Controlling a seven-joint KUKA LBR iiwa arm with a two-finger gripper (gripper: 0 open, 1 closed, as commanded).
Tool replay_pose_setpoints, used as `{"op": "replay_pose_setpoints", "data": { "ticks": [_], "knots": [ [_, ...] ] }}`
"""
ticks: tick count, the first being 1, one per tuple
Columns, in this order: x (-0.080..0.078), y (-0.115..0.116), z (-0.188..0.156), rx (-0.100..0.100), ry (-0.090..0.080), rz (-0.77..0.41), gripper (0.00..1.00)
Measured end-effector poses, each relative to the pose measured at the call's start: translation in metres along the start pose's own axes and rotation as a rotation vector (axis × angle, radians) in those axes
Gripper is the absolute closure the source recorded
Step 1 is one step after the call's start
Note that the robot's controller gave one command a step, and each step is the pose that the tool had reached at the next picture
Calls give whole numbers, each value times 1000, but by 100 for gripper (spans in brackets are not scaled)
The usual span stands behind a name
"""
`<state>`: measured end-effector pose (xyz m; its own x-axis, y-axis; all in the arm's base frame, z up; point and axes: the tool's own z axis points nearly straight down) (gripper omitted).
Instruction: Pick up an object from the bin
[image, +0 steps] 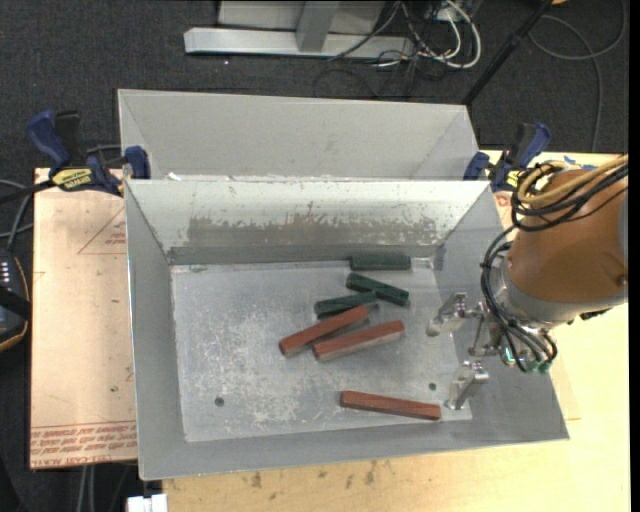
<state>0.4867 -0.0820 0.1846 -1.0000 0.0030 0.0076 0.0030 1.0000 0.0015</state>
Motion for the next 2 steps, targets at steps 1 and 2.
{"op": "replay_pose_setpoints", "data": {
  "ticks": [1,2],
  "knots": [
    [-2,0,-4,1,-8,-3,0],
    [-2,-33,104,0,1,-61,100]
  ]
}}
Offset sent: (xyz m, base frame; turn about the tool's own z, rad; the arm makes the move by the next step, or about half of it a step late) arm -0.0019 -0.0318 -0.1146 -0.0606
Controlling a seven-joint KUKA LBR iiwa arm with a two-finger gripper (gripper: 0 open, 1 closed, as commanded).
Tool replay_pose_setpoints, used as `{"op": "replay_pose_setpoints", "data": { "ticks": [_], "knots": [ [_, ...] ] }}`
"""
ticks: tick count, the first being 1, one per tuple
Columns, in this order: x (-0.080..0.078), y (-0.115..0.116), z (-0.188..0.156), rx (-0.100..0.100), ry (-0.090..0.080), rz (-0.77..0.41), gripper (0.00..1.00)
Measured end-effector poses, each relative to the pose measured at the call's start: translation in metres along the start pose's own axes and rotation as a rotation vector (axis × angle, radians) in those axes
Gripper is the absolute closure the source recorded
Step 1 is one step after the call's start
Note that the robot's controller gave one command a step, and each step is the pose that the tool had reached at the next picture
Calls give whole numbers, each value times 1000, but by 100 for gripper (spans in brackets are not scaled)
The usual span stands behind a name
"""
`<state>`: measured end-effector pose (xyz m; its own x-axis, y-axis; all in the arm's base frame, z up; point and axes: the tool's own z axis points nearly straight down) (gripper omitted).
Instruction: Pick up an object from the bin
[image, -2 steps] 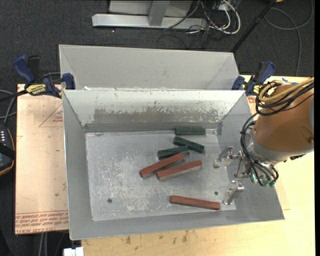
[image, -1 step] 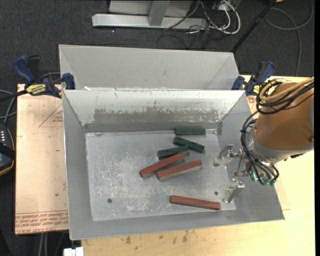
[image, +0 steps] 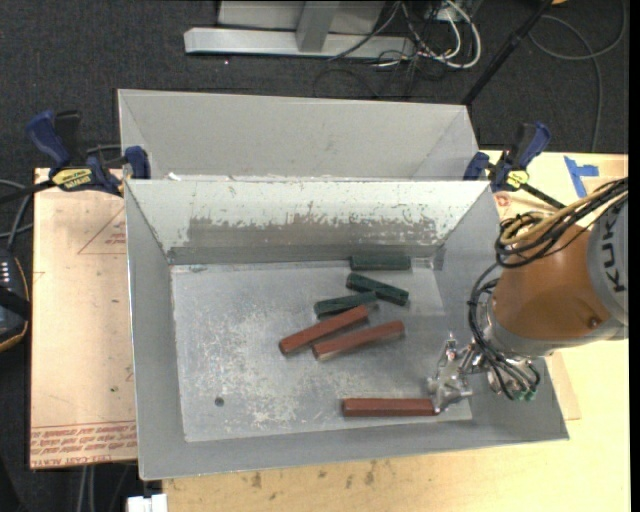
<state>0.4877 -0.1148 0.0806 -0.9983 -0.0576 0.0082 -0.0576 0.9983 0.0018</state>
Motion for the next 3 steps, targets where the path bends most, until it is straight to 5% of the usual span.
{"op": "replay_pose_setpoints", "data": {
  "ticks": [2,3],
  "knots": [
    [-3,1,-29,1,-9,-6,100],
    [-9,11,0,5,-29,-43,0]
  ]
}}
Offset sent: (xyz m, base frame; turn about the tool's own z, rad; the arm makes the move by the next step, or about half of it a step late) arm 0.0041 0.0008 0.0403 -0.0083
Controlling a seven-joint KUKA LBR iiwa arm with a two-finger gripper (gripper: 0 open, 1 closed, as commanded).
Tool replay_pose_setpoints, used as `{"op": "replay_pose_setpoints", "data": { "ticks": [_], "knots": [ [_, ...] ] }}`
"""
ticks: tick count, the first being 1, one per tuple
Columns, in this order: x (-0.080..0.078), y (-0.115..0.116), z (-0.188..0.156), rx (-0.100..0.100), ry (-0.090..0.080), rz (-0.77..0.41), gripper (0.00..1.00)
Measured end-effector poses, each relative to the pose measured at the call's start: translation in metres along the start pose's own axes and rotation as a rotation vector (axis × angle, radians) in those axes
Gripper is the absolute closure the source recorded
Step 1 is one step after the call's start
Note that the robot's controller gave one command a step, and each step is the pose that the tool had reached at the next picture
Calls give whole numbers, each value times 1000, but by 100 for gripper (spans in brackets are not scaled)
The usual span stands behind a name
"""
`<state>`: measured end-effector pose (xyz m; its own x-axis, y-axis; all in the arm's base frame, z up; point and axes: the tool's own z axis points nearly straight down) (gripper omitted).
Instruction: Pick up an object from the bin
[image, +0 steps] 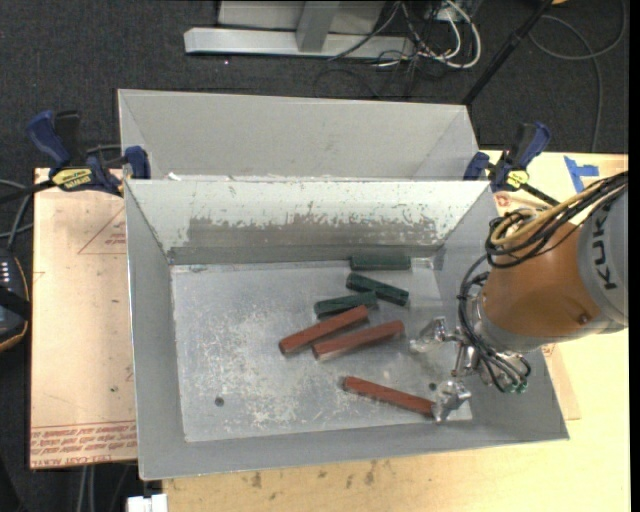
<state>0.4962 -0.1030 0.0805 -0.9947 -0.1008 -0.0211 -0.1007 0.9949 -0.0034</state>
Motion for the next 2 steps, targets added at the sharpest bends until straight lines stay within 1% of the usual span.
{"op": "replay_pose_setpoints", "data": {
  "ticks": [1,2],
  "knots": [
    [4,-2,-1,0,15,-2,100],
    [-1,0,0,2,-8,0,0]
  ]
}}
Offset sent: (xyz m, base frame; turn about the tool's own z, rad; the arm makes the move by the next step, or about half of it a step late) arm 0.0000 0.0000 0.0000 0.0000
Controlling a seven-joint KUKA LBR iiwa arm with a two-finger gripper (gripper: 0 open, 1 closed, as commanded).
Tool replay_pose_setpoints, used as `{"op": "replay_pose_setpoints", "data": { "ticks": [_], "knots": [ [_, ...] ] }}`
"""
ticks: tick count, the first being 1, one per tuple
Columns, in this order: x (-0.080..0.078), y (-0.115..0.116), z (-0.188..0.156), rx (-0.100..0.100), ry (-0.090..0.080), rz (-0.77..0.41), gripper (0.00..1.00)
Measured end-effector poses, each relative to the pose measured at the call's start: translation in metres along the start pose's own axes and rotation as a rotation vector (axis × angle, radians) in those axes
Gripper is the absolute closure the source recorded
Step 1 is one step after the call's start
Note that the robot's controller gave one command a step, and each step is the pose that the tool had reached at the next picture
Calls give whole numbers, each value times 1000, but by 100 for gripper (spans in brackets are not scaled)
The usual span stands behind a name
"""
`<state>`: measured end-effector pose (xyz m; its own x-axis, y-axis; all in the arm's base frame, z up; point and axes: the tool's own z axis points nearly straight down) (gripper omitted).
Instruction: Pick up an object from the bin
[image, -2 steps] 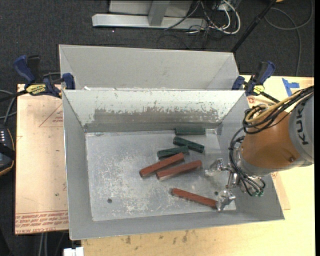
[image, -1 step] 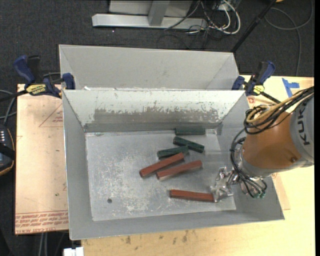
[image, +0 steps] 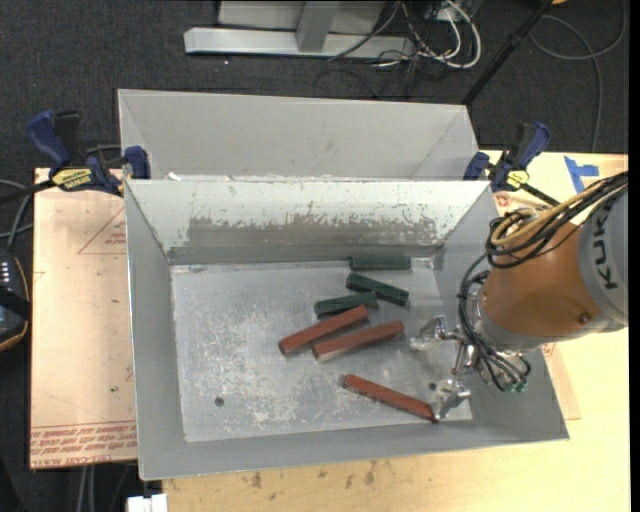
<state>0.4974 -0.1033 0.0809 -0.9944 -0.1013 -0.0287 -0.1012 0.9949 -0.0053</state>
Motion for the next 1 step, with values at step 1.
{"op": "replay_pose_setpoints", "data": {
  "ticks": [1],
  "knots": [
    [0,0,0,0,0,-1,0]
  ]
}}
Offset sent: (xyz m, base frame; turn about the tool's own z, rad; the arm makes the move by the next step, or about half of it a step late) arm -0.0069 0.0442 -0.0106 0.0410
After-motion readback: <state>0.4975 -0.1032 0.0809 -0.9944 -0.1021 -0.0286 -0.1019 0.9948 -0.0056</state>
